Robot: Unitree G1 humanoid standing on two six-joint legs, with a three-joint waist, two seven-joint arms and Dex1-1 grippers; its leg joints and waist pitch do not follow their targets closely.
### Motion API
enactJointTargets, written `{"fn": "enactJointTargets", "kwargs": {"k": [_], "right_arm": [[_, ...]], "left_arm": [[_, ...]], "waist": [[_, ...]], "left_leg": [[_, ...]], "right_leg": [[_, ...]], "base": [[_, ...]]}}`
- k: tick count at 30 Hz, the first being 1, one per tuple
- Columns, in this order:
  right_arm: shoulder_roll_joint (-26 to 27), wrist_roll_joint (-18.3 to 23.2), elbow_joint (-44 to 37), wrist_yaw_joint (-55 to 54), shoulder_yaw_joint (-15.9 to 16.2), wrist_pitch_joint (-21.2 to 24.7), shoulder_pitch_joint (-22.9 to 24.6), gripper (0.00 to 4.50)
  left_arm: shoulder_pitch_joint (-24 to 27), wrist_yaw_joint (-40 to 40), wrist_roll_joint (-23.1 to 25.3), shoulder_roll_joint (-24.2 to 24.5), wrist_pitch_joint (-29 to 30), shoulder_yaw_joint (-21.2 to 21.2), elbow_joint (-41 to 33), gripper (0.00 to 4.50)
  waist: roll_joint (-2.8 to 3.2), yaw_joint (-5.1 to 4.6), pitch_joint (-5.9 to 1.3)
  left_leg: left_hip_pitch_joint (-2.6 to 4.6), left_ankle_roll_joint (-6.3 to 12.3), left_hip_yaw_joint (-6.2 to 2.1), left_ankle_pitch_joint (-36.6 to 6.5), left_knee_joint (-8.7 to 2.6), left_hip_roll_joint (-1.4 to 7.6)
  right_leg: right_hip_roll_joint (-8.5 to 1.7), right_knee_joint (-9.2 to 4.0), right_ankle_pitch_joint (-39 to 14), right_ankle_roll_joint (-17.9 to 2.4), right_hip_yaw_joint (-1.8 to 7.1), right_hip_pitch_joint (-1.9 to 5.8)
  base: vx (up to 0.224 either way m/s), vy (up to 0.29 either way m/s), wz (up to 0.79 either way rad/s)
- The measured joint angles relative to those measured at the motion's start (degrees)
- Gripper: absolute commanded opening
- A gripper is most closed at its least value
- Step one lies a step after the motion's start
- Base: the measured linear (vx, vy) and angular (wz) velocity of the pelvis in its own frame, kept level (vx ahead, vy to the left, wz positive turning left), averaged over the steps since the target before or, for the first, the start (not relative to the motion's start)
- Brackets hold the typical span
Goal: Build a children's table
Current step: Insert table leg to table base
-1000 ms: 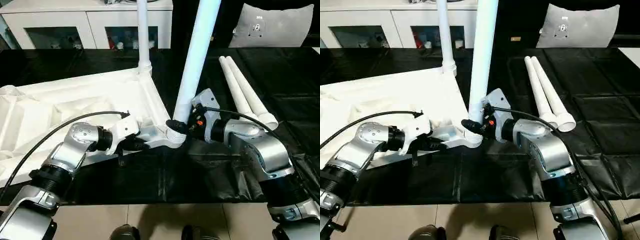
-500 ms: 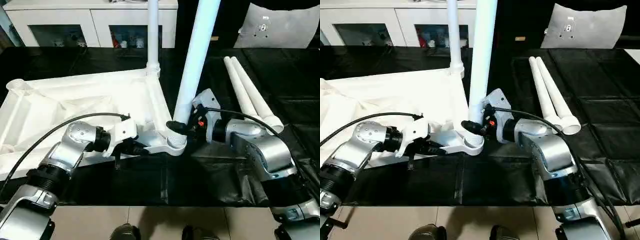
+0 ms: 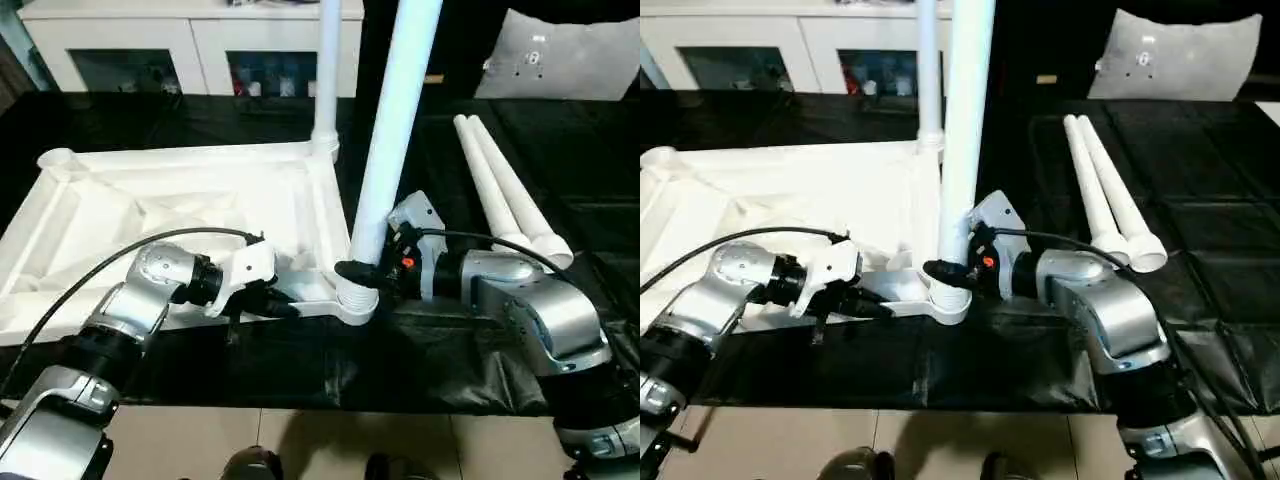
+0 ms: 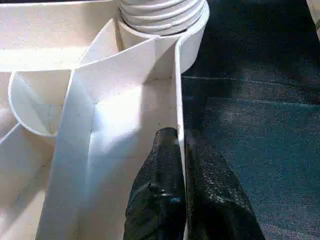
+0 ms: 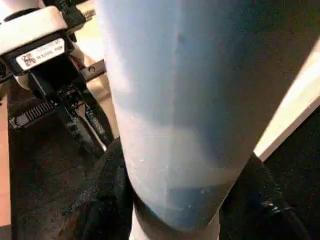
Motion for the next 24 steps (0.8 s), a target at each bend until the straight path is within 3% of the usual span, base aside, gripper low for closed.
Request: {"fn": "enactJointTargets", "kwargs": {"k": [12,20,24], "right_arm": [[0.15,0.25,2.54,1.26,0.04,-1.47,-0.54,1.88],[2.77,4.93,5.99,2.16,-6.27,-4.73,4.22,1.88],[3.38,5.83,6.44,2.34,-7.24,-8.02,6.78,1.88]], "left_arm": [[0.0,-0.43,-0.01,-0.05,-0.03,0.12,0.03,0.0],[0.07,-0.41,-0.1,-0.7,0.8,0.39,0.1,0.0],[0.16,-0.08,-0.14,-0.88,1.05,0.44,0.18,0.0]], "waist": [[0.0,0.02,0.0],[0.2,0.25,-0.11],[0.38,0.32,-0.21]], "left_leg": [[0.0,0.0,0.0,0.0,-0.02,0.0],[0.0,0.01,-0.01,-0.01,-0.02,0.0],[0.02,0.01,-0.02,-0.01,-0.04,0.0]], "right_leg": [[0.0,0.0,0.0,0.0,0.0,0.0],[-0.02,-0.06,-0.01,0.01,-0.01,0.08],[-0.02,-0.06,-0.01,0.01,-0.04,0.09]], "base": [[0.0,0.0,0.0],[0.0,0.0,0.0],[0.0,0.0,0.0]]}}
